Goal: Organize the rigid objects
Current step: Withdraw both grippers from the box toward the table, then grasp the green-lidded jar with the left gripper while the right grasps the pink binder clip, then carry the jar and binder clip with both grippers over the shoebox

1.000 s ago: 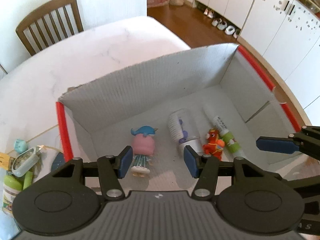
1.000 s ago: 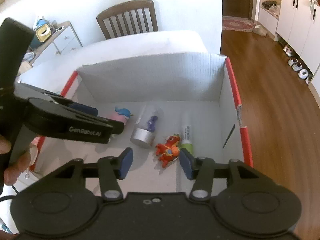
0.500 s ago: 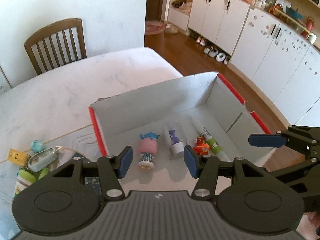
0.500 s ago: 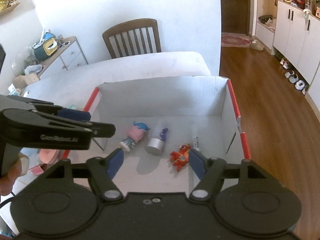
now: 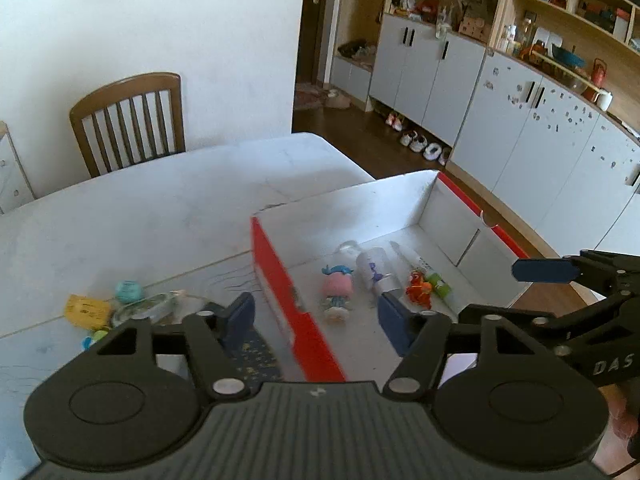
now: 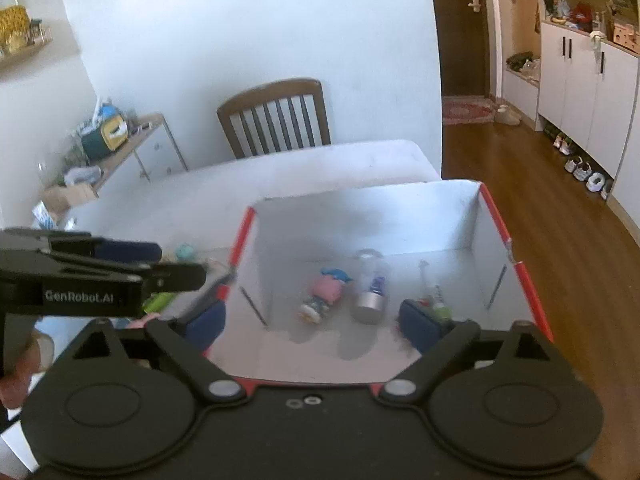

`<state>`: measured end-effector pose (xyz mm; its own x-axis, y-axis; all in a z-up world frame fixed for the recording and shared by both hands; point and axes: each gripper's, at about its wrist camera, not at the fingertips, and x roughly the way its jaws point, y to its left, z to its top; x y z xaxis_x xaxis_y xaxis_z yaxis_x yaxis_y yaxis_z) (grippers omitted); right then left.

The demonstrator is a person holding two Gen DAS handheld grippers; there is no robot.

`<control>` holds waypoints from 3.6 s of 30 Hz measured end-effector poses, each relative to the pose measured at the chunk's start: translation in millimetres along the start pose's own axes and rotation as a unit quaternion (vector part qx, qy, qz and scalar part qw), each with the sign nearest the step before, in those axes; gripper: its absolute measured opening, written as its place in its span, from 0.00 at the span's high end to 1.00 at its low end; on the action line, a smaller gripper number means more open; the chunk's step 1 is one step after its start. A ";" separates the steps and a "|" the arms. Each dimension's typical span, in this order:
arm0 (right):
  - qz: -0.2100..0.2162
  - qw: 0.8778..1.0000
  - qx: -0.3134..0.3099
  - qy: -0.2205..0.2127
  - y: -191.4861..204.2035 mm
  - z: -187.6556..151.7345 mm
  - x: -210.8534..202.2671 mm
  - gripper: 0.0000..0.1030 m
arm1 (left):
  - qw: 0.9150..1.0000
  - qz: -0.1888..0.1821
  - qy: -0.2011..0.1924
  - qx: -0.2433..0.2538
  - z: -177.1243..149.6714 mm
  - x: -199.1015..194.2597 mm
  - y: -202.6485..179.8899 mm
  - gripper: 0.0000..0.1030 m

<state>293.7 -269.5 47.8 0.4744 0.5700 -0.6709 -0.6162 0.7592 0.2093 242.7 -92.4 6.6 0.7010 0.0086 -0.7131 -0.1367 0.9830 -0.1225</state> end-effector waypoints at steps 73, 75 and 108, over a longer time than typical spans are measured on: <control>0.052 0.964 -0.217 0.142 258.9 -116.4 170.8 0.38 | 0.999 0.026 0.011 0.024 -100.7 72.0 220.4 0.37; 0.051 0.964 -0.221 0.141 259.1 -117.1 172.0 0.40 | 0.999 0.022 0.011 0.034 -100.2 73.8 216.8 0.46; 0.008 0.982 -0.155 0.110 218.2 -88.1 96.0 0.53 | 0.999 0.027 0.026 0.005 -97.3 46.2 218.0 0.60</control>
<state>149.4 -76.8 -33.6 0.3365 0.4742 -0.8136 -0.8010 0.5984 0.0175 177.1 104.5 -120.2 0.6561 0.0523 -0.7528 -0.1662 0.9831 -0.0765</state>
